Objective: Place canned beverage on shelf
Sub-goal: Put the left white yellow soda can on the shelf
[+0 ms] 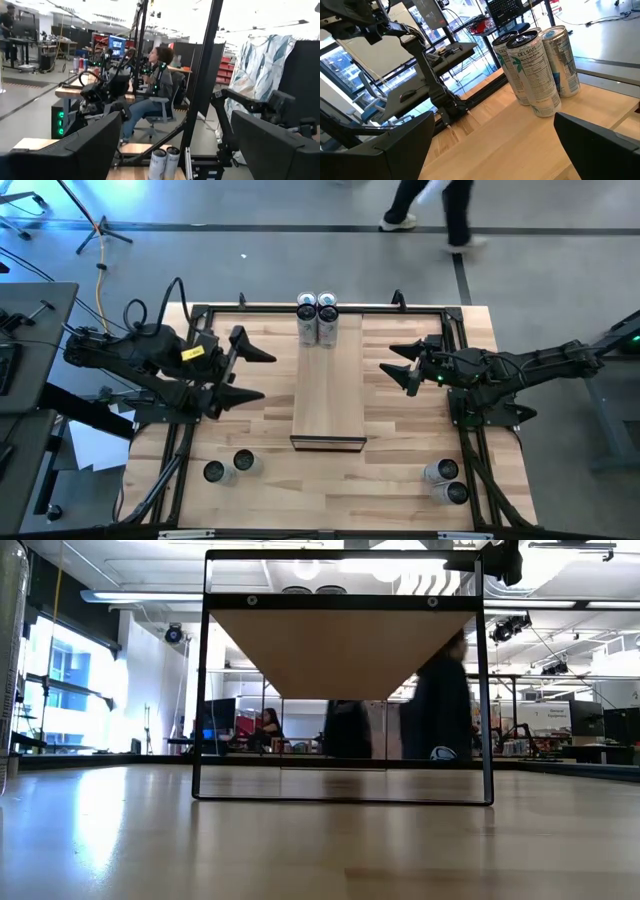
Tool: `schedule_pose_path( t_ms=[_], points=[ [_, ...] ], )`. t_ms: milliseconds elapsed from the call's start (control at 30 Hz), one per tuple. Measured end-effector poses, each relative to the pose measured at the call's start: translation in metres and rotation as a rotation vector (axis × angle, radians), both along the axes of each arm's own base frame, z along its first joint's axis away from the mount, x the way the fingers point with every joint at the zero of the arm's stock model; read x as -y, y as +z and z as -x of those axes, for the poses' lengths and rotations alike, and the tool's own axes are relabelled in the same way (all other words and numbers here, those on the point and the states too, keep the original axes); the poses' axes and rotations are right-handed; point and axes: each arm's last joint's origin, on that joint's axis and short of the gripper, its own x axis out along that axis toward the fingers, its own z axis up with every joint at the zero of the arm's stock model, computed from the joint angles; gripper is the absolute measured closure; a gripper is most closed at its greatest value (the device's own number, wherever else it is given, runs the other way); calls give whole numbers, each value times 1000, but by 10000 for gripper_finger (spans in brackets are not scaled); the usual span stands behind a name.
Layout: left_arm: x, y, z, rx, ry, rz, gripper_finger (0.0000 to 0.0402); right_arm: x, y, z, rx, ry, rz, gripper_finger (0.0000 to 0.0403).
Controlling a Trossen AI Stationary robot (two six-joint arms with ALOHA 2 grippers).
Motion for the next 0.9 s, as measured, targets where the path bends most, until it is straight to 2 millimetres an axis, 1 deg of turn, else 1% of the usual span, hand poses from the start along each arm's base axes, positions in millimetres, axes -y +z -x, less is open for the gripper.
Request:
schedule_pose_path(
  t_ms=[433, 600, 667, 767, 900],
  points=[
    [-1, 10, 3, 98, -2, 30, 50, 0, 0, 0, -1, 0, 1, 6],
    [1, 8, 3, 76, -59, 42, 50, 0, 0, 0, -5, 1, 3, 6],
    [3, 8, 4, 10, -81, 31, 50, 0, -1, 0, -9, 0, 4, 6],
    [11, 10, 5, -171, -82, 6, 50, 0, -2, 0, -21, 0, 7, 6],
    [30, 14, -4, -401, -106, -83, 51, 0, -2, 0, -38, 5, 40, 6]
  ],
)
